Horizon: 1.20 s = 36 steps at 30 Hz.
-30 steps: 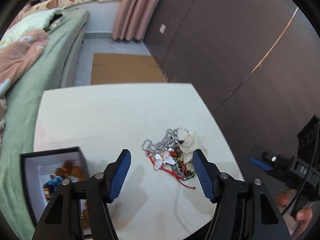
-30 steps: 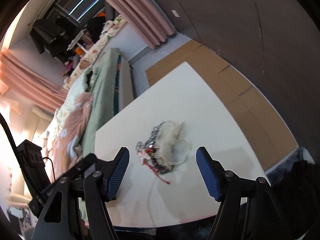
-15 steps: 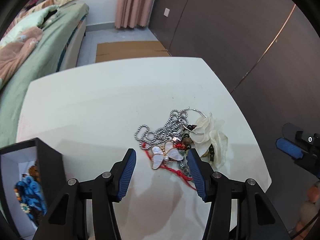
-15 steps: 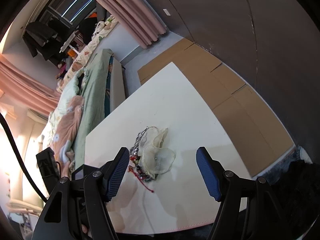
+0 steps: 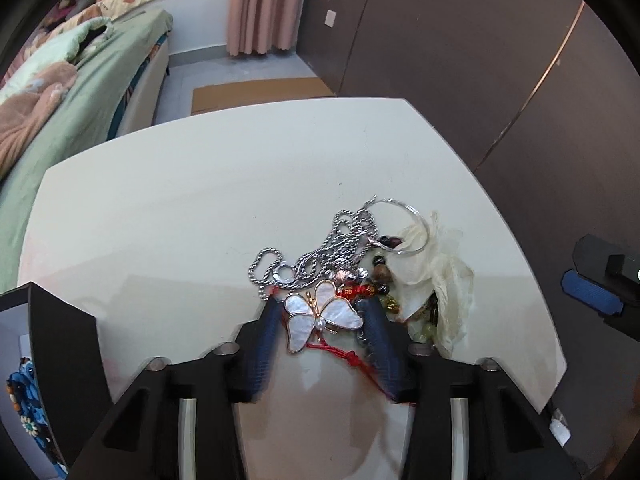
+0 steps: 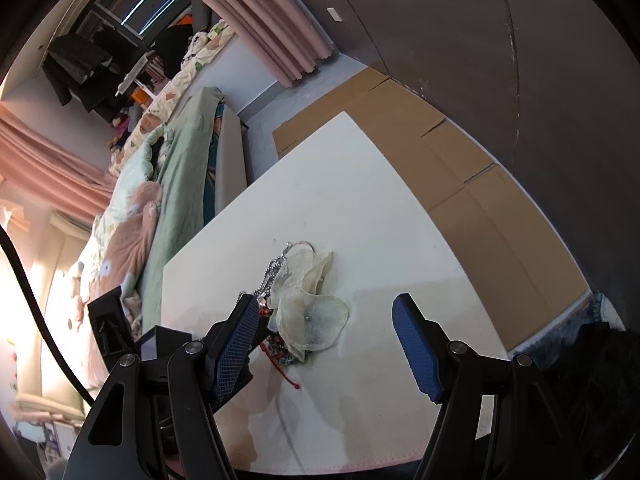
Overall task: Organize jewelry
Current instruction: 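Grasp the white butterfly pendant with the left tool while the right tool grasps the white cloth flower, then lower the butterfly pendant into the box and open the left tool while the right tool lifts the cloth flower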
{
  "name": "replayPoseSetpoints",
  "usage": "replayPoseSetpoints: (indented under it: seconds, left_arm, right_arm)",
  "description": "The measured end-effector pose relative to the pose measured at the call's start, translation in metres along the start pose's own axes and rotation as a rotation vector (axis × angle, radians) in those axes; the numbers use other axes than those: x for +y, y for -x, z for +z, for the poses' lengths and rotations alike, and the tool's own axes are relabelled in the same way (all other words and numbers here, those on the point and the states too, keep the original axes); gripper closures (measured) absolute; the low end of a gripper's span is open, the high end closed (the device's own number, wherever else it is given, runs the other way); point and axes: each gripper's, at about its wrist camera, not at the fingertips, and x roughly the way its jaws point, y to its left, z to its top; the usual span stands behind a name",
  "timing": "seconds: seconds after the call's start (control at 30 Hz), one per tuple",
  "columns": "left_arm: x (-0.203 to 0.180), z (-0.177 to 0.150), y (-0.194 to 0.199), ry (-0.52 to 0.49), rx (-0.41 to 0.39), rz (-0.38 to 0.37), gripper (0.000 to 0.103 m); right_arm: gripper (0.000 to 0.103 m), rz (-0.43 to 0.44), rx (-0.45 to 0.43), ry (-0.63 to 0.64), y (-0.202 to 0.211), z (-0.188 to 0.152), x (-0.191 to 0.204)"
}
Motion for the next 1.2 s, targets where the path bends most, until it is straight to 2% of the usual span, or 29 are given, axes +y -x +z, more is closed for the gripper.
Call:
replayPoseSetpoints:
  seconds: [0.13, 0.33, 0.77, 0.83, 0.87, 0.9, 0.97, 1.2]
  left_arm:
    - [0.007, 0.001, 0.005, 0.029, 0.005, -0.024, 0.061]
    - [0.017, 0.008, 0.024, 0.059, -0.038, -0.043, 0.061]
    - [0.041, 0.016, 0.055, 0.098, -0.100, -0.048, 0.061]
    - [0.045, 0.016, 0.060, 0.110, -0.101, -0.050, 0.061]
    - [0.048, 0.016, 0.062, 0.114, -0.102, -0.051, 0.061]
    - [0.050, 0.015, 0.065, 0.117, -0.108, -0.051, 0.061]
    - [0.054, 0.015, 0.074, 0.121, -0.123, -0.049, 0.061]
    - [0.072, 0.011, 0.104, 0.143, -0.163, -0.050, 0.061]
  right_arm:
    - [0.033, -0.007, 0.022, 0.006, -0.010, -0.003, 0.002]
    - [0.033, 0.006, 0.058, -0.002, -0.025, -0.005, 0.004]
    - [0.034, -0.028, 0.125, 0.025, -0.065, -0.010, 0.018]
    - [0.039, -0.045, 0.133, 0.049, -0.072, -0.012, 0.024]
    - [0.050, -0.054, 0.133, 0.056, -0.074, -0.012, 0.025]
    - [0.067, -0.056, 0.135, 0.058, -0.076, -0.012, 0.026]
    - [0.092, -0.045, 0.143, 0.050, -0.077, -0.011, 0.025]
    - [0.092, 0.047, 0.043, 0.040, -0.046, -0.010, 0.035]
